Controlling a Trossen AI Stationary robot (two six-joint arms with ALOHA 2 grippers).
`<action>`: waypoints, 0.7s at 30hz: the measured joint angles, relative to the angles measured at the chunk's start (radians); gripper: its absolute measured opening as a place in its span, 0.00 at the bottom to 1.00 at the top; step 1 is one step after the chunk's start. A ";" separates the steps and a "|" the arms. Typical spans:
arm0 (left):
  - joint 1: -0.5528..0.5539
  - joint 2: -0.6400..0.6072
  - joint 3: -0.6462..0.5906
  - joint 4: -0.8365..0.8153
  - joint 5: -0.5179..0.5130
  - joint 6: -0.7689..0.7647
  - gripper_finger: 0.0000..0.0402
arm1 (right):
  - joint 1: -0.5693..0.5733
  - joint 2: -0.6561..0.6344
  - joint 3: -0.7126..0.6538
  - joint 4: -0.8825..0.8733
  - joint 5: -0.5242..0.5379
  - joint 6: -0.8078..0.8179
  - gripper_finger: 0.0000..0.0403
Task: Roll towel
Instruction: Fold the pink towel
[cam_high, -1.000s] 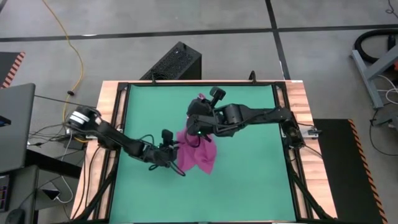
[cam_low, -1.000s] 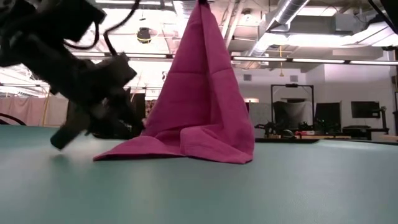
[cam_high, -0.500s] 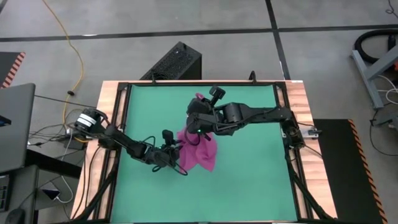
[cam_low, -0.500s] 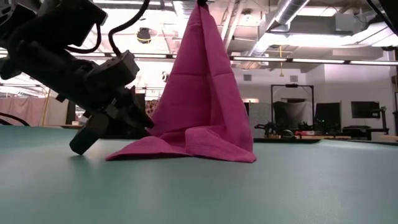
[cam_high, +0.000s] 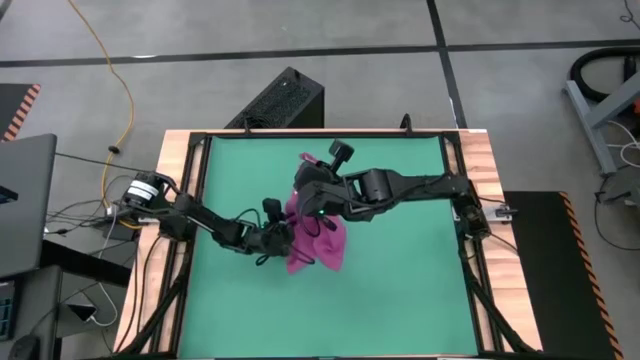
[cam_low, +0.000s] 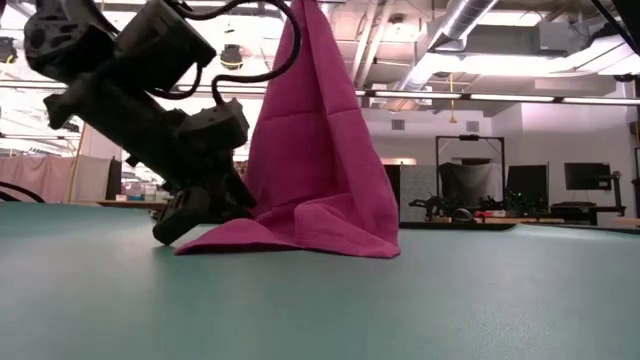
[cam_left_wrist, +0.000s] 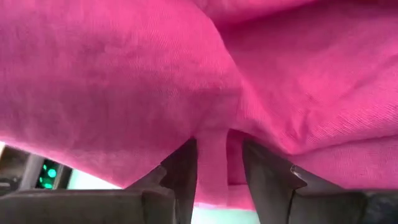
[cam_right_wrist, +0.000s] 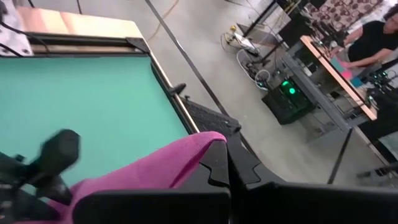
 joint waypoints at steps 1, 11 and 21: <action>0.001 0.000 0.004 -0.013 -0.002 -0.013 0.28 | 0.000 0.000 0.000 0.001 0.000 0.000 0.00; -0.028 -0.008 0.066 -0.152 -0.146 -0.006 0.00 | 0.000 0.000 0.000 -0.026 0.013 0.000 0.00; -0.097 -0.161 0.068 -0.287 -0.178 -0.054 0.00 | -0.019 -0.004 0.001 -0.117 0.056 0.035 0.00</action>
